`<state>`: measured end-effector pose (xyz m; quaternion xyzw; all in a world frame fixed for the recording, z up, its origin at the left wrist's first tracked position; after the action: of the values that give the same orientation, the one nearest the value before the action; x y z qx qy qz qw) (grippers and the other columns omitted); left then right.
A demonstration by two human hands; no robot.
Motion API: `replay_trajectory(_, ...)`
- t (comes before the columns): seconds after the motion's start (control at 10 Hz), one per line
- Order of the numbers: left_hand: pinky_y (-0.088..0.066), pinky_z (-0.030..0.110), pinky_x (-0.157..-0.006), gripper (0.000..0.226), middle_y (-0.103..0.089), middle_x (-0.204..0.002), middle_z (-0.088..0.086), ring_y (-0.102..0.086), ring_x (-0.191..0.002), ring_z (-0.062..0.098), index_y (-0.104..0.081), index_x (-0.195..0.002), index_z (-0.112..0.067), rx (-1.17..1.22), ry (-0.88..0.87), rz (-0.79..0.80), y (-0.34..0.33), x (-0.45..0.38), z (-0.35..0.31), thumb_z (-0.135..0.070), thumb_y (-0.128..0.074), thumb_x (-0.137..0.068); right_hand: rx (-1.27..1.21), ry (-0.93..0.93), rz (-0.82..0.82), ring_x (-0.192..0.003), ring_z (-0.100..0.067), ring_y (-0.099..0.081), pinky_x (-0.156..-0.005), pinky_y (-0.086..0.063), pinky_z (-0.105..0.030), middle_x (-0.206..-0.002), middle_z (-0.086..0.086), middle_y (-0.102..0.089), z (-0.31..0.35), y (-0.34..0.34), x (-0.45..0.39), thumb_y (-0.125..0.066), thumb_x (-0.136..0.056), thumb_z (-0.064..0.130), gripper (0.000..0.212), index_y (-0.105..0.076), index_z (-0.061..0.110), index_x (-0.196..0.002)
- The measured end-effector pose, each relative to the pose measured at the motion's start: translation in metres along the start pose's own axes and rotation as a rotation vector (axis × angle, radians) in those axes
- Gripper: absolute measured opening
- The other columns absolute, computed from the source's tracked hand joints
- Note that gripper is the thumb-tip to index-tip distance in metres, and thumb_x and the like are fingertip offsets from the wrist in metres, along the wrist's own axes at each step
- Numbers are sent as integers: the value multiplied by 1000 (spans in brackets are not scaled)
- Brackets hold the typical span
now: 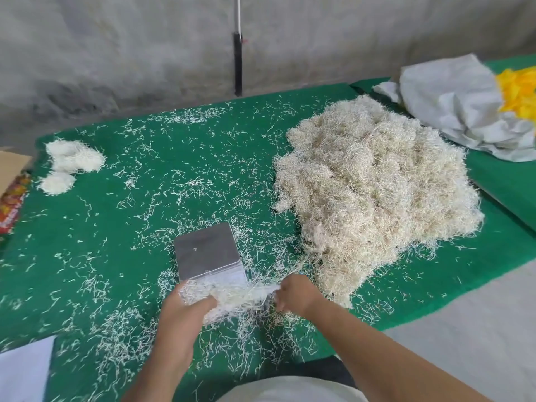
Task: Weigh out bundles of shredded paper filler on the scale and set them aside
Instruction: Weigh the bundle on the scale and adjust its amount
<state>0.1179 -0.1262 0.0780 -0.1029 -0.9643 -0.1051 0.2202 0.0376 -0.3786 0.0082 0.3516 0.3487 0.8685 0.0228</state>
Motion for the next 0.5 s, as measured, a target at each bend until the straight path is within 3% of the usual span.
replay_trajectory(0.1, -41, 61, -112, 96, -48, -152, 11, -55, -127, 33, -31, -159, -24, 16, 36, -134, 29, -3, 0, -7, -81, -79, -67, -144, -142, -91, -26, -78, -82, -65, -34, -93, -13, -78, -28, 39, -9, -68, -96, 10, 17, -66, 9, -80)
replay_trajectory(0.2, -54, 56, -92, 87, -57, -134, 8, -62, -104, 31, -36, -157, -22, 29, 42, -218, 46, -3, -1, -10, -78, -83, -457, -306, -316, -95, -32, -77, -85, -65, -44, -102, -20, -78, -63, 70, -13, -67, -94, 3, 10, -70, 6, -86)
replay_trajectory(0.3, -50, 39, -70, 80, -62, -103, 2, -59, -80, 21, -38, -156, -14, 59, 47, -292, 61, 2, -12, -7, -76, -85, -905, -385, -421, -88, -31, -75, -89, -64, -45, -113, -24, -75, -95, 87, -13, -66, -93, -5, 6, -69, 0, -92)
replay_trajectory(0.4, -48, 62, -102, 84, -53, -144, 13, -60, -120, 38, -31, -159, -20, 55, 59, -274, 70, 11, -32, -11, -75, -88, -1326, -411, -519, -83, -22, -68, -95, -60, -39, -113, -20, -65, -126, 99, -11, -52, -99, -8, 35, -57, -10, -134)
replay_trajectory(0.5, -35, 63, -115, 89, -37, -160, 14, -48, -136, 39, -23, -162, -19, 26, 23, -252, 70, 26, -59, -12, -74, -90, -1296, -495, -502, -84, -21, -64, -89, -58, -39, -120, -18, -59, -139, 105, -3, -47, -103, -5, 45, -47, -8, -148)
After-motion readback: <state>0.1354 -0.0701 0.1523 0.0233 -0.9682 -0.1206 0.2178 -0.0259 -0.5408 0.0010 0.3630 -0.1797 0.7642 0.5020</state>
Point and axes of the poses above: each hand's wrist, its own x-axis away from the middle knuckle, its own y-axis out of the back of the hand, z = x × y, the point moved 6 cm from there along -x, towards the middle knuckle
